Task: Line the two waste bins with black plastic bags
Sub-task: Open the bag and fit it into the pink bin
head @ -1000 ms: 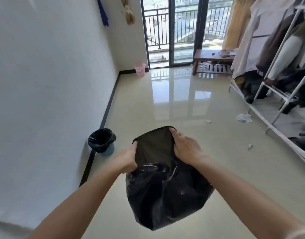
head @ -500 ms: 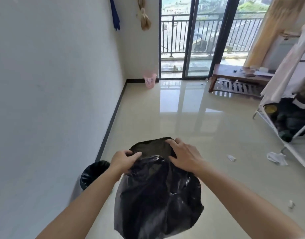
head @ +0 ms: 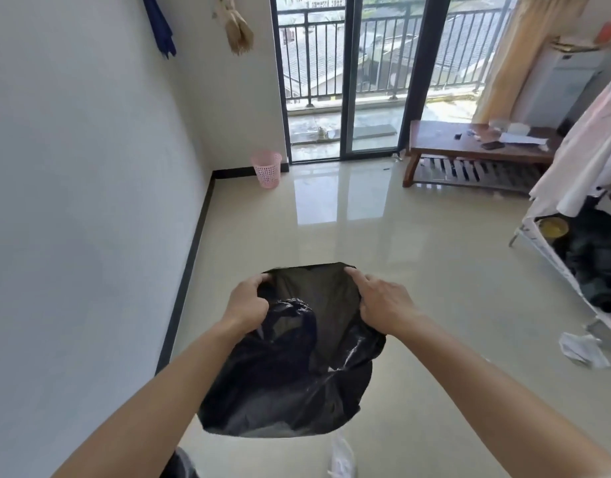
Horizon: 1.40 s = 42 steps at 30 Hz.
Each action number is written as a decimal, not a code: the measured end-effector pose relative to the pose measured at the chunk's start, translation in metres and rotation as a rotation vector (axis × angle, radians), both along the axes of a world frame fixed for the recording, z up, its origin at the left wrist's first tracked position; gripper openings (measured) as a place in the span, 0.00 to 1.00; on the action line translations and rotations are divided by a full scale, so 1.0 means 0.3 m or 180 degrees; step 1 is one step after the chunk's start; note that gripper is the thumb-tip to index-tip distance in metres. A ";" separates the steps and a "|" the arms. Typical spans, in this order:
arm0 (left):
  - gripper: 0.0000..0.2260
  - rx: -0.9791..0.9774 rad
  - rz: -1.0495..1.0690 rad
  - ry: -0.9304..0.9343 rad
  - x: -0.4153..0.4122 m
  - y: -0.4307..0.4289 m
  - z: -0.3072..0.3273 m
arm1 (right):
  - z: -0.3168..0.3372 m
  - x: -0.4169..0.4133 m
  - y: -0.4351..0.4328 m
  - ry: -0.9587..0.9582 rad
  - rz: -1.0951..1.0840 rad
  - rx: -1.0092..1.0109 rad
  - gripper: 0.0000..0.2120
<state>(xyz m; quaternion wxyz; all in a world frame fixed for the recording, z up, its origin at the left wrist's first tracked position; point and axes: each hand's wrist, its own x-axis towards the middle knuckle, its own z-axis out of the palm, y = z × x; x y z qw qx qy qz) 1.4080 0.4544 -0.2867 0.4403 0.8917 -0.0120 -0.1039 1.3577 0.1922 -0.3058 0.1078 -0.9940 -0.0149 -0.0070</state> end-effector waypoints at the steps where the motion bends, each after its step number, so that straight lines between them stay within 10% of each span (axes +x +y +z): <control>1: 0.29 -0.0105 0.0187 0.0021 0.111 -0.026 0.013 | 0.008 0.122 -0.023 -0.0008 -0.0019 0.0022 0.35; 7: 0.15 -0.0348 0.0933 0.0052 0.742 -0.027 0.152 | 0.145 0.838 -0.076 -0.0180 0.0031 -0.0136 0.31; 12: 0.03 0.0786 0.0050 -0.0408 1.277 0.072 0.118 | 0.158 1.427 -0.013 -0.0434 0.0222 -0.0198 0.27; 24: 0.09 0.2291 -0.1070 -0.1290 2.658 0.048 0.163 | 0.176 2.667 -0.088 -0.0206 0.0019 -0.0307 0.28; 35: 0.24 0.3387 -0.0422 -0.0930 3.785 -0.211 0.086 | 0.078 3.784 -0.329 0.1086 0.0478 -0.0020 0.64; 42: 0.34 0.3997 -0.0761 -0.0395 4.278 -0.195 0.089 | 0.149 4.430 -0.378 0.1031 0.0733 -0.0551 0.45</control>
